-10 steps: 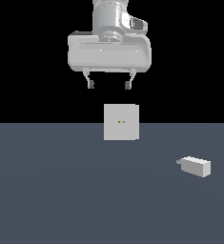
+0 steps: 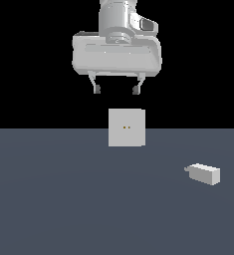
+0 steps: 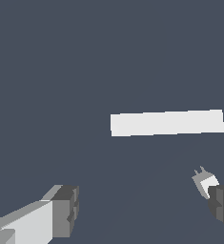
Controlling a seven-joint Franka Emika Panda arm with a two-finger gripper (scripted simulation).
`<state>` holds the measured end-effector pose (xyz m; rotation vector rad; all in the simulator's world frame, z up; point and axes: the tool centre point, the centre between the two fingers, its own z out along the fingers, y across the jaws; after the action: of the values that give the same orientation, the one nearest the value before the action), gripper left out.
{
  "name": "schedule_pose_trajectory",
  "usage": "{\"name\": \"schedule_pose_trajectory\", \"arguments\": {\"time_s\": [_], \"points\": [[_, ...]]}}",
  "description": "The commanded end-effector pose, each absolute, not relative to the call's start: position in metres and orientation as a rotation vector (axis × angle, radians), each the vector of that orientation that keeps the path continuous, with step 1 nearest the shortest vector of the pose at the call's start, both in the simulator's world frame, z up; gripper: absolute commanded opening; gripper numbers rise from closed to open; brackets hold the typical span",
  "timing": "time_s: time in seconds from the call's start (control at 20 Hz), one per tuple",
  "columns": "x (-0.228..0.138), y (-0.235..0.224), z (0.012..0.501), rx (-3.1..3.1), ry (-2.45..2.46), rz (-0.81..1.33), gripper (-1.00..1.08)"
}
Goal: Plug the charger into the wall socket.
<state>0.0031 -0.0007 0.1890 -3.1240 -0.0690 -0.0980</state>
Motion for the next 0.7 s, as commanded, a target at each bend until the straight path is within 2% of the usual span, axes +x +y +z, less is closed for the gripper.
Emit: {"name": "schedule_pose_trajectory", "arguments": {"time_s": [0.0, 0.65], "points": [[-0.001, -0.005, 0.186, -3.121, -0.088, -0.114, 1.00], [-0.028, -0.046, 0.158, -3.084, -0.264, -0.257, 1.00]]}}
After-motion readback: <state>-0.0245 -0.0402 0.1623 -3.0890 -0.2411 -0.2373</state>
